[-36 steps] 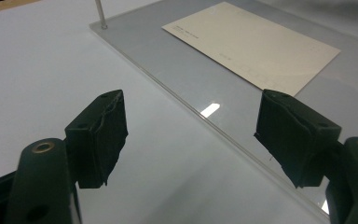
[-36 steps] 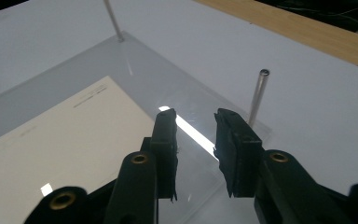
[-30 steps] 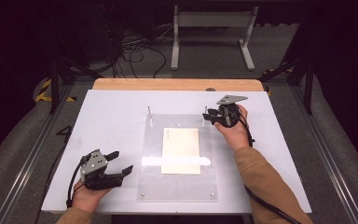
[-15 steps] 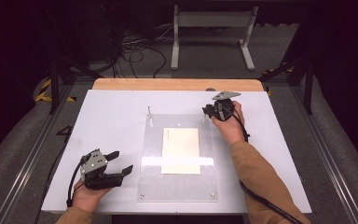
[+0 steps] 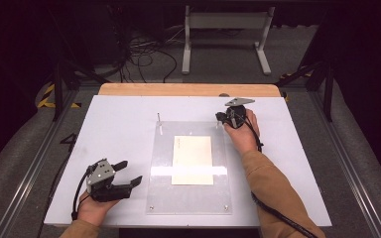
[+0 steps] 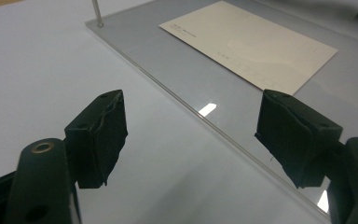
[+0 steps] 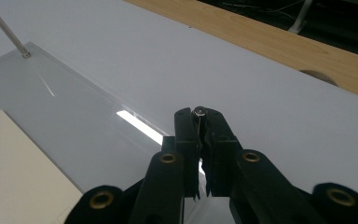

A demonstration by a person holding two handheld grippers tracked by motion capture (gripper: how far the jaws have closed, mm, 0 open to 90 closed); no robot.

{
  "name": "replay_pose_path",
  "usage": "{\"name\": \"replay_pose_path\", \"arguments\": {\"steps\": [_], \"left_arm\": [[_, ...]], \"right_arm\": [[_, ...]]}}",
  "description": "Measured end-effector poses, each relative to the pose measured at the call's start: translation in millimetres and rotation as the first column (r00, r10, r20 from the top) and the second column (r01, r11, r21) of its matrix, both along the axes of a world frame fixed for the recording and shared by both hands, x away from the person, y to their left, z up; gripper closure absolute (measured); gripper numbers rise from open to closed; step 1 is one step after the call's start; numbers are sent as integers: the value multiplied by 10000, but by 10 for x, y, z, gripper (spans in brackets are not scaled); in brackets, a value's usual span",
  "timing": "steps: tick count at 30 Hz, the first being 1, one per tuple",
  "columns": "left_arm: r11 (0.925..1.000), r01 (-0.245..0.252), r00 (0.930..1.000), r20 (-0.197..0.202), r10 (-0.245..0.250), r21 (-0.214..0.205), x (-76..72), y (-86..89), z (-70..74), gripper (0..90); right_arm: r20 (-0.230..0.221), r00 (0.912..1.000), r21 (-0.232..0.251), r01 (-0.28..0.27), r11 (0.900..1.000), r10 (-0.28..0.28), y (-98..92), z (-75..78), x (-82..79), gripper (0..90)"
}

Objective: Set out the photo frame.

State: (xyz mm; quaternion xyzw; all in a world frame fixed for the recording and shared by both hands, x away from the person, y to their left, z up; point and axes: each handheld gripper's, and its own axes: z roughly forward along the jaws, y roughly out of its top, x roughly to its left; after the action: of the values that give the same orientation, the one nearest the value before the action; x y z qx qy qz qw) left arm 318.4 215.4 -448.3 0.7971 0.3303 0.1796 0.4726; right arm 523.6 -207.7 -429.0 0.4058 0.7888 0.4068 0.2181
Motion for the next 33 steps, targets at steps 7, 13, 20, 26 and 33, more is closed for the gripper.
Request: {"name": "replay_pose_path", "arguments": {"steps": [7, 13, 20, 26, 33], "left_arm": [[9999, 24, 10000, -13, -24, 112, -22, -14, -14, 243], [10000, -49, 10000, -24, 49, 36, -42, 13, -11, 243], [10000, -61, 10000, 7, 61, 54, -42, 22, -12, 243], [10000, -9, 10000, 30, 9, 44, -25, 19, -8, 243], [10000, -83, 10000, 20, 83, -6, -18, 28, 2, 243]], "right_arm": [[9, 9994, 486, 342, 9982, -343, -17, -48, 0, 854], [-49, 9988, 837, 485, 9953, -483, -32, -79, 25, 855], [-141, 9977, 1053, 677, 9921, -666, -31, -95, 49, 856], [-326, 9966, 1307, 795, 9882, -759, -39, -99, 87, 856], [-574, 9956, 1670, 824, 9825, -738, -66, -107, 142, 855]]}}
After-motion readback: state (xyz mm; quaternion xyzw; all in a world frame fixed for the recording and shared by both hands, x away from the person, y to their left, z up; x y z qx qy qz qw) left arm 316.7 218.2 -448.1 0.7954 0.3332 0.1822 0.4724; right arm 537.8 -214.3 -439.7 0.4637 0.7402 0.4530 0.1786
